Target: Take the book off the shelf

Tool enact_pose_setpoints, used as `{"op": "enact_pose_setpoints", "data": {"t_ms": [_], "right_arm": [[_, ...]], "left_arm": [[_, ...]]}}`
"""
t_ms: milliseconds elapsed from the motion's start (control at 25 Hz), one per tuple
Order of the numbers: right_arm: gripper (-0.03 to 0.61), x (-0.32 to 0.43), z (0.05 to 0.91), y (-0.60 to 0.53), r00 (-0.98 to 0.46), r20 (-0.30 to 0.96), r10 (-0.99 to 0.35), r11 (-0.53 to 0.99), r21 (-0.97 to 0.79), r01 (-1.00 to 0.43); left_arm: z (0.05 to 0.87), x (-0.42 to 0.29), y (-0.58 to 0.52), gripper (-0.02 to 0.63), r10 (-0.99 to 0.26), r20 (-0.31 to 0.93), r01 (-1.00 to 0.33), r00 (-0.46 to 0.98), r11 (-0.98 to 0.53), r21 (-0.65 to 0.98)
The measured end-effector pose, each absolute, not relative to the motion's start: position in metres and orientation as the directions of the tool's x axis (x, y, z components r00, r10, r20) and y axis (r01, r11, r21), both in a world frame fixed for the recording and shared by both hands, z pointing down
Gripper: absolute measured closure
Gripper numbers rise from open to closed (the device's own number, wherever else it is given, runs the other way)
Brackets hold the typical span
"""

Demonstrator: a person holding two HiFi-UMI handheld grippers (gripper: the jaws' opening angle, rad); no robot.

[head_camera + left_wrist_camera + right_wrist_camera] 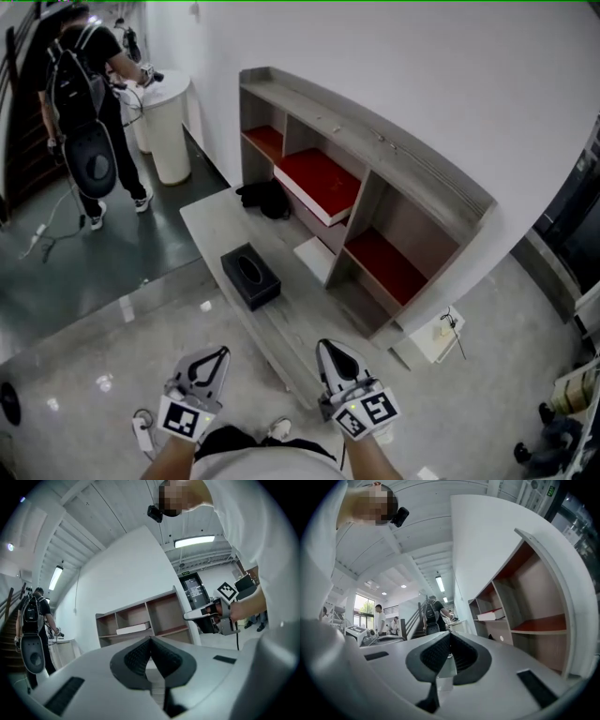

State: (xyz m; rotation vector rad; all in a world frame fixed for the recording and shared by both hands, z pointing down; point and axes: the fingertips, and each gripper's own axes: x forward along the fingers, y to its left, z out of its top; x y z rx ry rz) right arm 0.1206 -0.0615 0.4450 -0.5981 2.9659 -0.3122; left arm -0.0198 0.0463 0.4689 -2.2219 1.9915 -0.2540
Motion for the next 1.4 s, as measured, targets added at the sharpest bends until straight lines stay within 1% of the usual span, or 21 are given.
{"op": "enact_pose_setpoints", "data": {"t_ms": [200,520,800,960,1120,1280,1400], "right_arm": [[0.555,0.137,0.457,-0.089,-0.887,-0.014,-0.462,0.863,-0.238,-0.446],[0.555,0.134,0.457,-0.120,-0.834,0.018,-0.552,0.813,-0.209,-0.543],[0.555,0.114,0.447,-0.150,-0.788,0.041,-0.614,0.776,-0.150,-0.612],[0.555,0.091,0.443,-0.158,-0.784,0.047,-0.619,0.775,-0.130,-0.619],[0.555,0.075,0.435,-0.164,-0.778,0.043,-0.626,0.772,-0.104,-0.627],[0.555,0.067,0.429,-0.170,-0.767,0.042,-0.640,0.763,-0.088,-0.641],[0.555,0.066,0.430,-0.170,-0.755,0.050,-0.653,0.751,-0.084,-0.655]], "left_arm": [[0.475,-0.024,0.009,0.597,-0.988,0.040,-0.973,0.151,-0.156,-0.171],[0.482,-0.034,-0.057,0.597,-0.964,0.006,-0.959,0.267,-0.267,-0.097],[0.468,-0.067,-0.129,0.595,-0.942,-0.068,-0.944,0.329,-0.330,0.013],[0.460,-0.079,-0.165,0.595,-0.927,-0.110,-0.929,0.360,-0.367,0.050],[0.450,-0.088,-0.195,0.595,-0.913,-0.140,-0.906,0.383,-0.401,0.135],[0.443,-0.096,-0.224,0.595,-0.894,-0.183,-0.856,0.408,-0.445,0.265],[0.443,-0.100,-0.243,0.592,-0.888,-0.195,-0.825,0.417,-0.460,0.328]]}}
